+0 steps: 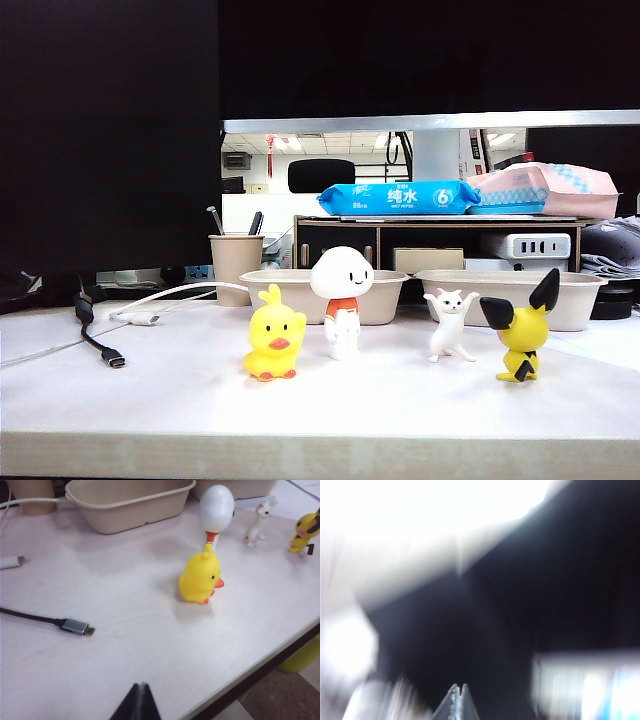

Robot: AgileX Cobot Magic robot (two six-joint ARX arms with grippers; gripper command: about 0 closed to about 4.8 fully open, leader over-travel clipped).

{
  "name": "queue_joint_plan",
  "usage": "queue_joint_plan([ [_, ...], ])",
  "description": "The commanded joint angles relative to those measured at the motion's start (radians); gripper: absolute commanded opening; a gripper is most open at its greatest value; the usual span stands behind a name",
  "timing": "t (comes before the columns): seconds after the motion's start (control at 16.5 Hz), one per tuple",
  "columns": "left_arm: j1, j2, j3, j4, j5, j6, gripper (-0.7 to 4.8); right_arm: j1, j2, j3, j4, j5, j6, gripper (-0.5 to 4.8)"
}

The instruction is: Put the dolls with similar colors into the same paper box, while dolls with different colors go into separate paper boxes.

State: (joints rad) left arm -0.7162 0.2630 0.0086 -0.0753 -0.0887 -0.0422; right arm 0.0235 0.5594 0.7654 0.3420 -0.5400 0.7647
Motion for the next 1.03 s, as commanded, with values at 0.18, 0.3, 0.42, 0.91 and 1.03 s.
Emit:
queue_joint_plan([
  [0.18,0.001,0.0,0.001,0.006,0.003,0.001,-0.05,0.251,0.555,0.232,-0.211,-0.38,-0.079,-0.02],
  [0.3,0.001,0.0,0.001,0.006,0.003,0.001,-0.05,0.401,0.761,0.297,-0.212,-0.377,-0.152,-0.02],
  [0.42,0.001,0.0,0.001,0.006,0.003,0.001,-0.05,0.477,0.884,0.328,-0.22,-0.375,-0.257,-0.02],
  [0.91,-0.001,-0.014,0.001,0.002,0.041,0.001,-0.05,0.768,1.008,0.372,-0.381,0.281,-0.702,-0.03],
  [1.03,0.0,-0.015,0.001,0.002,0.041,0.001,-0.05,0.798,1.008,0.387,-0.46,0.352,-0.807,-0.03],
])
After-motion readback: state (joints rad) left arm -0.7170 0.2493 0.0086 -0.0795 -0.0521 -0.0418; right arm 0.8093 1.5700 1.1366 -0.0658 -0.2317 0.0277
